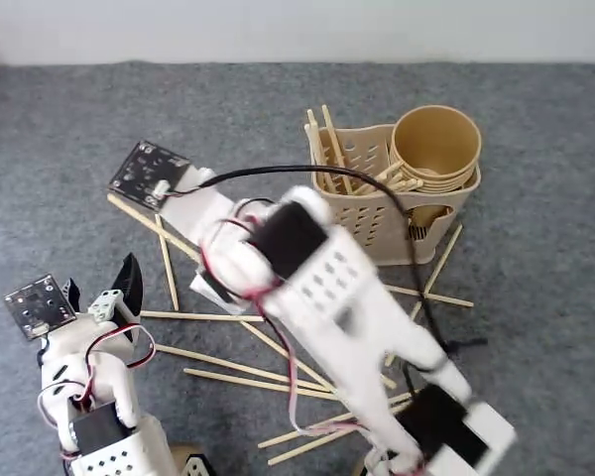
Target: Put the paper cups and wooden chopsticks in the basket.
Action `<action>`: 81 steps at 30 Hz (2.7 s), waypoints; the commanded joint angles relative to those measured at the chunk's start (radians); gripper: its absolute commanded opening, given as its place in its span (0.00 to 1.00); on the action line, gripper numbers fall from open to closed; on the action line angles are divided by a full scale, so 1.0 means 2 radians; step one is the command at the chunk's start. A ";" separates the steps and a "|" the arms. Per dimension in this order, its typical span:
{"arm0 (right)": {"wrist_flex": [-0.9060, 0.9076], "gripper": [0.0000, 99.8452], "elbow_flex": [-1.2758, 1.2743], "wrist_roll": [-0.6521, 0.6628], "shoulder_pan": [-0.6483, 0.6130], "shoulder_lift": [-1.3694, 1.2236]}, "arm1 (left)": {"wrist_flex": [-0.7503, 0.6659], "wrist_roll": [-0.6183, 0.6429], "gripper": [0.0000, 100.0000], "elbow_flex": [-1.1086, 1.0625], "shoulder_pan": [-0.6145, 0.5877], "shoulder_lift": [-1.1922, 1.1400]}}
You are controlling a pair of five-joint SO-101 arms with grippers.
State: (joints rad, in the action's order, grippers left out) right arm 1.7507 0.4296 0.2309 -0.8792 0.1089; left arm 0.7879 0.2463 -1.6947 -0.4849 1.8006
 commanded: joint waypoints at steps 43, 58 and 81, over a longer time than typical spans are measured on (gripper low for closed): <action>-0.837 0.01 -0.511 -0.103 0.298 0.435 | 0.004 -0.005 0.32 0.006 -0.001 0.008; -0.761 0.21 -0.535 -0.107 0.310 0.322 | 0.004 -0.005 0.32 0.006 -0.001 0.008; -0.247 0.14 -0.473 -0.064 0.104 0.376 | 0.004 -0.005 0.32 0.006 -0.001 0.008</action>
State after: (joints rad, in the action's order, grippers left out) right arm 1.2459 -0.4772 0.0882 -0.6322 0.8424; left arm 0.7879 0.2463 -1.6947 -0.4849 1.8006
